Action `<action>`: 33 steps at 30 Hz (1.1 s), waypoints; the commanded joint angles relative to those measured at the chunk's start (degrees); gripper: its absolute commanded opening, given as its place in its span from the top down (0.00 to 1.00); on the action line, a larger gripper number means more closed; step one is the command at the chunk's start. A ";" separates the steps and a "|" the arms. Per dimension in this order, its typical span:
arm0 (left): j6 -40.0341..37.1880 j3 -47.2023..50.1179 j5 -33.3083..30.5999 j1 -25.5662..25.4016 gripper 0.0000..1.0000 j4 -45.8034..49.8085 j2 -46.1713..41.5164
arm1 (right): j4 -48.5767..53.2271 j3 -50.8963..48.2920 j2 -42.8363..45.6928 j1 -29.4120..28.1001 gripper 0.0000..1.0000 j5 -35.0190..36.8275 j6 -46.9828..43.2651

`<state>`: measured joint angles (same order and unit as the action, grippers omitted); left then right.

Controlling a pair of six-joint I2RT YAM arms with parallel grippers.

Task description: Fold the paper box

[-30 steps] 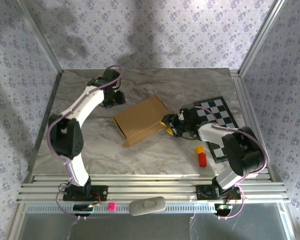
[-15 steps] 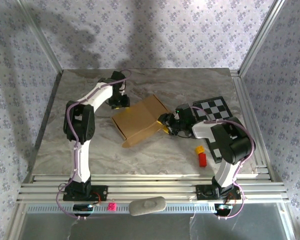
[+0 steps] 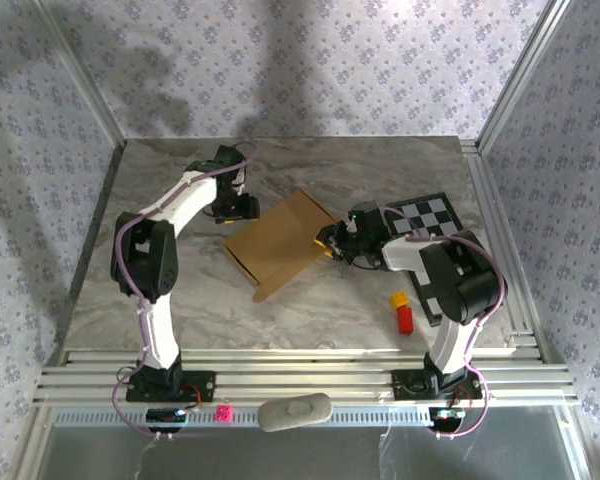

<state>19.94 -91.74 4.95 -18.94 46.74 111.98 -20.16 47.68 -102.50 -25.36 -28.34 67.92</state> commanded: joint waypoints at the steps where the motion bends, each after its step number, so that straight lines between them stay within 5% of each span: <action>1: -0.32 0.96 -2.76 -0.99 0.36 3.97 -5.28 | 5.05 1.59 -0.16 0.40 0.71 0.25 -1.99; 9: 25.50 20.44 -0.56 -2.68 0.58 3.38 -23.40 | 7.40 3.47 -0.73 0.67 0.71 -0.30 -2.90; 15: 44.45 33.54 5.87 -3.40 0.69 -8.88 -30.45 | 8.04 4.15 -0.82 0.67 0.72 -0.53 -3.01; 33: 49.34 38.75 3.98 -6.35 0.79 -10.72 -28.41 | 7.37 4.35 -1.64 0.41 0.72 -0.51 -2.58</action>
<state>67.18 -53.91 9.63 -25.15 34.81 84.12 -14.74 50.94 -102.98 -24.99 -28.38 66.39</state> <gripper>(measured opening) 0.215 0.282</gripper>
